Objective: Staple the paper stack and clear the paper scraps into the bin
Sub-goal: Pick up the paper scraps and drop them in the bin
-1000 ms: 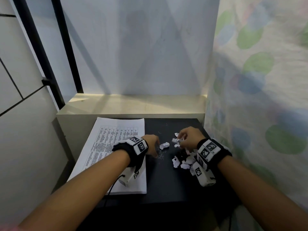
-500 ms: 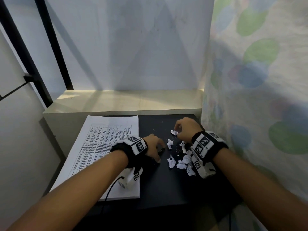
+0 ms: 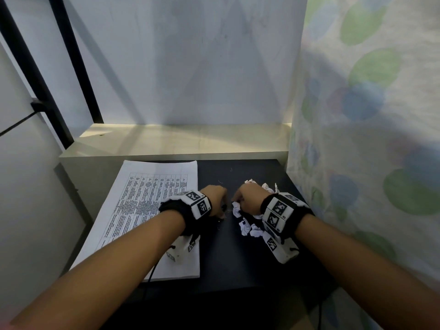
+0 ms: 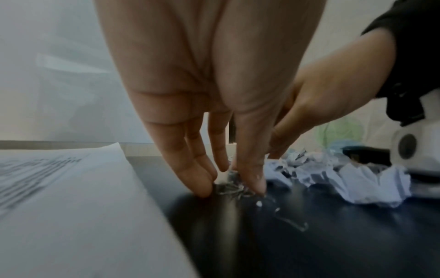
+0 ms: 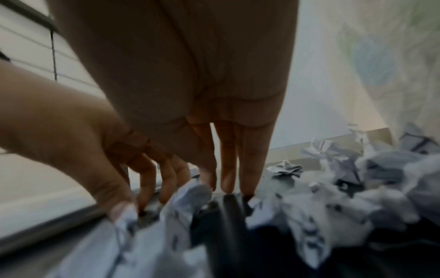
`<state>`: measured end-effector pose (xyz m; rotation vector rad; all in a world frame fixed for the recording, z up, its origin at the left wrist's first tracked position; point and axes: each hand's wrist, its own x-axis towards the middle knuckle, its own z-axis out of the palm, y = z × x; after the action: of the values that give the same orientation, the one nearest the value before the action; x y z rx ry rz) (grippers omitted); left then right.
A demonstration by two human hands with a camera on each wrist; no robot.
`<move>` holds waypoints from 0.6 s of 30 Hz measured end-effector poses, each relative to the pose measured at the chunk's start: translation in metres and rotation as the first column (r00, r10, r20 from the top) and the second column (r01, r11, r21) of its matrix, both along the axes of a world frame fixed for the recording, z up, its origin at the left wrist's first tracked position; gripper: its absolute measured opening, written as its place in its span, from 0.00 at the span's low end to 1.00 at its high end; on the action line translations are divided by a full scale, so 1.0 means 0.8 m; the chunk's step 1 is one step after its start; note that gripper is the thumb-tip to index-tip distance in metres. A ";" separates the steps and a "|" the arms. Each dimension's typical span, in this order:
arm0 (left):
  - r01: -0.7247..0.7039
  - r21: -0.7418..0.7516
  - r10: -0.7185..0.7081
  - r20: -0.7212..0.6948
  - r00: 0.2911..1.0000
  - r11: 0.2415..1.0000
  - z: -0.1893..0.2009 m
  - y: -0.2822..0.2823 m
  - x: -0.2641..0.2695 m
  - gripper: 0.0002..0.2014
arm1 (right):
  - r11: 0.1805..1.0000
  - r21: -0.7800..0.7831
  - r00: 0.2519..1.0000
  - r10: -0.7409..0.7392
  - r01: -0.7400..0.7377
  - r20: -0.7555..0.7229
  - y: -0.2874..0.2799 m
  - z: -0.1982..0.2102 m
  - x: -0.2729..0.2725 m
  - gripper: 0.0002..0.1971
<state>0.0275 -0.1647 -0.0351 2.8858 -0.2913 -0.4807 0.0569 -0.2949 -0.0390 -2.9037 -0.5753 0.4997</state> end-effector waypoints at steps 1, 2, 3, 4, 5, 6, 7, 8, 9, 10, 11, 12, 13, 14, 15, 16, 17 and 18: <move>-0.017 -0.019 0.018 0.001 1.000 1.000 -0.001 0.002 0.000 0.22 | 0.997 0.072 1.000 -0.002 0.003 -0.012 -0.002 0.003 0.000 0.16; -0.030 -0.034 0.030 0.000 1.000 0.999 0.000 0.003 -0.001 0.23 | 0.991 0.133 1.000 -0.011 0.012 -0.012 -0.004 0.008 -0.001 0.17; -0.036 -0.043 0.036 -0.003 0.999 0.998 0.000 0.005 -0.001 0.24 | 0.984 0.176 1.000 -0.019 0.019 -0.004 -0.007 0.013 -0.003 0.17; -0.036 -0.046 0.035 -0.007 0.999 0.998 0.001 0.007 -0.002 0.24 | 0.979 0.204 1.000 -0.022 0.021 0.001 -0.009 0.016 -0.004 0.15; -0.030 -0.042 0.030 -0.013 0.999 0.999 0.002 0.008 -0.003 0.25 | 0.974 0.224 1.000 -0.020 0.019 0.005 -0.010 0.017 -0.005 0.13; -0.023 -0.035 0.022 -0.024 0.999 0.999 0.003 0.009 -0.005 0.25 | 0.974 0.226 1.000 -0.012 0.011 0.003 -0.010 0.018 -0.008 0.13; -0.017 -0.027 0.016 -0.036 0.999 0.999 0.004 0.010 -0.006 0.27 | 0.979 0.204 1.000 0.000 0.000 -0.002 -0.009 0.018 -0.013 0.15; -0.012 -0.021 0.011 -0.045 0.999 1.000 0.004 0.010 -0.007 0.28 | 0.985 0.173 1.000 0.008 -0.008 0.000 -0.007 0.016 -0.017 0.17; -0.006 -0.016 0.006 -0.050 0.999 1.000 0.004 0.010 -0.008 0.28 | 0.990 0.140 1.000 0.014 -0.015 0.007 -0.005 0.013 -0.019 0.18; 0.000 -0.012 -0.001 -0.050 0.999 1.000 0.003 0.009 -0.009 0.28 | 0.993 0.116 1.000 0.022 -0.024 0.021 -0.004 0.010 -0.021 0.17; 0.009 -0.011 -0.010 -0.046 0.999 1.000 0.002 0.008 -0.010 0.28 | 0.994 0.103 0.999 0.022 -0.025 0.037 -0.004 0.008 -0.023 0.17; 0.018 -0.012 -0.018 -0.040 0.999 1.000 0.001 0.006 -0.010 0.27 | 0.995 0.096 0.999 0.012 -0.016 0.049 -0.004 0.009 -0.023 0.16; 0.021 -0.011 -0.021 -0.033 0.999 1.000 0.001 0.005 -0.011 0.25 | 0.995 0.096 0.998 -0.003 -0.002 0.056 -0.005 0.012 -0.023 0.15; 0.018 -0.012 -0.018 -0.023 1.000 1.000 -0.001 0.004 -0.010 0.24 | 0.995 0.097 0.998 -0.020 0.013 0.063 -0.008 0.015 -0.022 0.14; 0.010 -0.018 -0.010 -0.012 1.000 1.000 -0.003 0.004 -0.009 0.22 | 0.995 0.097 0.996 -0.040 0.033 0.077 -0.012 0.018 -0.020 0.13; 0.002 -0.025 -0.002 -0.003 1.000 1.000 -0.005 0.003 -0.007 0.20 | 0.995 0.082 0.994 -0.058 0.051 0.095 -0.016 0.022 -0.019 0.12; -0.002 -0.028 0.002 0.004 1.000 1.000 -0.007 0.003 -0.005 0.18 | 0.996 0.051 0.991 -0.072 0.066 0.111 -0.020 0.023 -0.016 0.12; -0.003 -0.029 0.004 0.010 1.000 1.000 -0.009 0.001 -0.003 0.17 | 0.997 0.006 0.990 -0.082 0.082 0.116 -0.025 0.024 -0.014 0.13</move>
<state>0.0251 -0.1635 -0.0424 2.8613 -0.2921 -0.4582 0.0459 -0.3146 -0.0198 -2.9559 -0.4676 0.3208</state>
